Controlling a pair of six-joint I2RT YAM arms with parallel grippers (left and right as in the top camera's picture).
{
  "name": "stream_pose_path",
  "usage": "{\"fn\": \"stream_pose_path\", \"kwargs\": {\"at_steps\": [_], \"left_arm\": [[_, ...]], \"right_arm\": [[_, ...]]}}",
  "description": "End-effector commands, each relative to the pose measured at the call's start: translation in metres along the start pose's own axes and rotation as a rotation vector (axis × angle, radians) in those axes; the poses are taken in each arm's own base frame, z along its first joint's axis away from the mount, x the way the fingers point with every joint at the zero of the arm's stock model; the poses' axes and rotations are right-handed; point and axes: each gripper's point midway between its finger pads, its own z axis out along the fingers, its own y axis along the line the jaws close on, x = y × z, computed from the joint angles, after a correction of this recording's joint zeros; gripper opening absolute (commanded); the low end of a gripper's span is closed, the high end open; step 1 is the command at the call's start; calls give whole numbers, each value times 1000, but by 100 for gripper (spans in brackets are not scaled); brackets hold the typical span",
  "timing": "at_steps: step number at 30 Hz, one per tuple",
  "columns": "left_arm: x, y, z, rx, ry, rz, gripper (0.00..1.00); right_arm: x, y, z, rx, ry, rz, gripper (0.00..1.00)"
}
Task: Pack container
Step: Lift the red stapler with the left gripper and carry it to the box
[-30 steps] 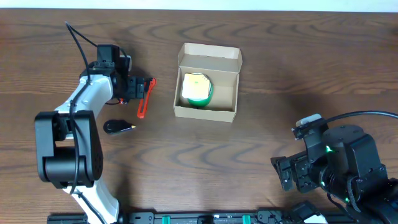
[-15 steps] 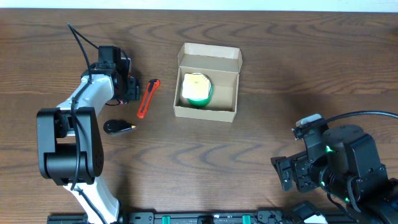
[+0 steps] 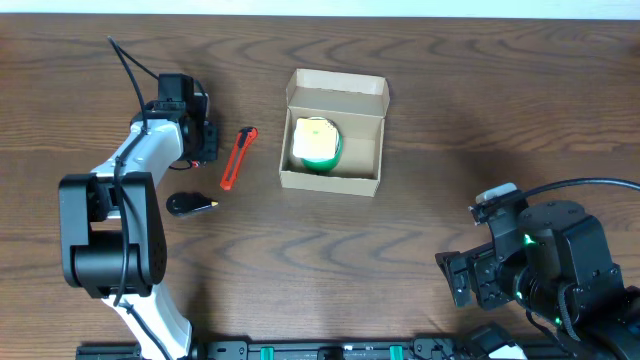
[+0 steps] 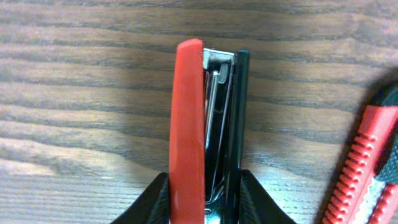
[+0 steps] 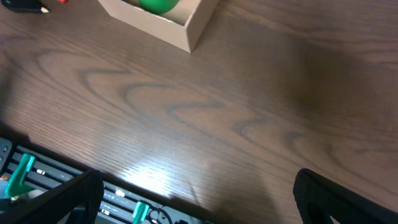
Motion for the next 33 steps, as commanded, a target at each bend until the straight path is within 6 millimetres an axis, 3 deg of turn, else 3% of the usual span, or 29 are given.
{"fn": "stream_pose_path", "kwargs": {"at_steps": [1, 3, 9, 15, 19, 25, 29, 33], "left_arm": [[-1, 3, 3, -12, 11, 5, 18], [1, 3, 2, -11, 21, 2, 7], [-8, 3, -16, -10, 17, -31, 5], [-35, 5, -70, -9, -49, -51, 6], [-44, -11, -114, 70, -94, -58, 6], [-38, -63, -175, 163, -153, -52, 6], [-23, -134, -205, 286, -170, 18, 6], [-5, -205, -211, 418, -129, 38, 6]], "right_arm": [[0, -3, 0, 13, -1, -10, 99], [0, -3, 0, 13, -1, -10, 99], [0, -3, 0, 13, -1, -10, 99], [0, -3, 0, 13, -1, -10, 99], [0, -3, 0, 13, -2, -10, 99], [0, -3, 0, 13, -1, -10, 99], [0, -3, 0, 13, -1, -10, 99], [0, -3, 0, 13, -1, -10, 99]]}}
